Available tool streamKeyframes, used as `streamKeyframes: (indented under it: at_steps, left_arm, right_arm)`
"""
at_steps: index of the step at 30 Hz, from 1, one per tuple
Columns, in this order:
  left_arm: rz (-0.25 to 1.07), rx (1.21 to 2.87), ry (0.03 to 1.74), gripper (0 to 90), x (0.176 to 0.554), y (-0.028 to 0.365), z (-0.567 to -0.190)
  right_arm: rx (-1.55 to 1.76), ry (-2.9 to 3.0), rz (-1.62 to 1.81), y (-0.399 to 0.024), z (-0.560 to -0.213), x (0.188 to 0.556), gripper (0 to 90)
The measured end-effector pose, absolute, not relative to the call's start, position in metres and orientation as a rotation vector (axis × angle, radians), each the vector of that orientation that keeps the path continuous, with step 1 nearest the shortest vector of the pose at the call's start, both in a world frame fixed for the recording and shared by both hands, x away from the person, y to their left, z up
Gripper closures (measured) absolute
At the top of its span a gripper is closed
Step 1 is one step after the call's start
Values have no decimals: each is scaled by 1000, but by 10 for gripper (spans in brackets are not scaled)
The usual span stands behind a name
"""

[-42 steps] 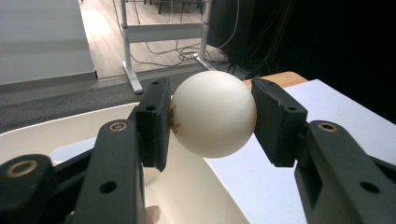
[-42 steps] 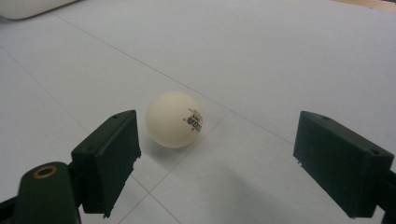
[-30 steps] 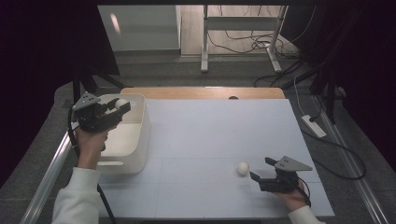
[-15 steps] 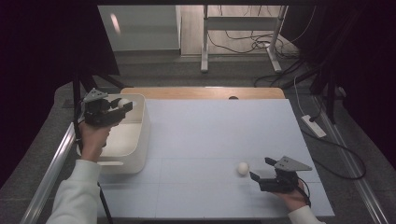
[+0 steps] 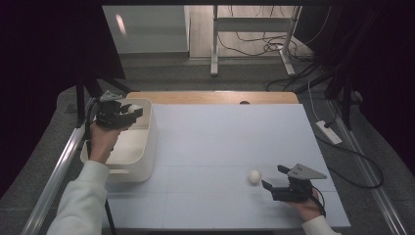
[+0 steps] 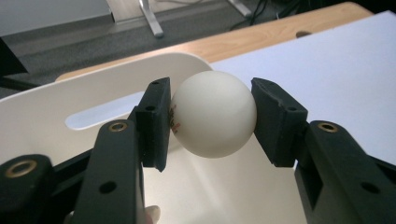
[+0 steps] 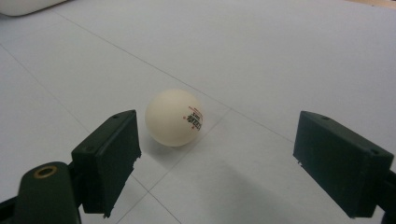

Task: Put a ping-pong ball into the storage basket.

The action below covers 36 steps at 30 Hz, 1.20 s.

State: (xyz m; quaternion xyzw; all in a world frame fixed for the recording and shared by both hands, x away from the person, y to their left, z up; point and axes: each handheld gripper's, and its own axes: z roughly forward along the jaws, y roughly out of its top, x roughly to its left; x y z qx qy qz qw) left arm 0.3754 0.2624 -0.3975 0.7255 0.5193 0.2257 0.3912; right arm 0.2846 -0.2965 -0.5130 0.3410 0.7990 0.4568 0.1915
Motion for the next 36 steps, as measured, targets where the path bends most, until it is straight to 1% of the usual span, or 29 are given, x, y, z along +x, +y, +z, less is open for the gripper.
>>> streamKeyframes:
  at_steps: [16,26,28,29,30,31,36]
  left_arm:
    - [535,1903,1366,506,387,257,-408]
    - [557,1896,1364,501,385,258,-406]
    - [573,1894,1361,402,384,258,-405]
    - [586,1888,1357,402,383,257,-404]
    - [591,1883,1350,346,382,256,-403]
    - [592,1875,1344,311,381,256,-402]
    - [589,1862,1314,264,377,254,-398]
  right_arm:
    - [957,2241,1284,-297,-513,285,143]
    - [957,2243,1282,-297,-513,285,143]
    - [956,2243,1282,-297,-513,285,143]
    - [957,2242,1282,-297,-513,285,143]
    - [957,2243,1282,-297,-513,285,143]
    - [958,2242,1283,-297,-513,285,143]
    - [957,2243,1282,-297,-513,285,143]
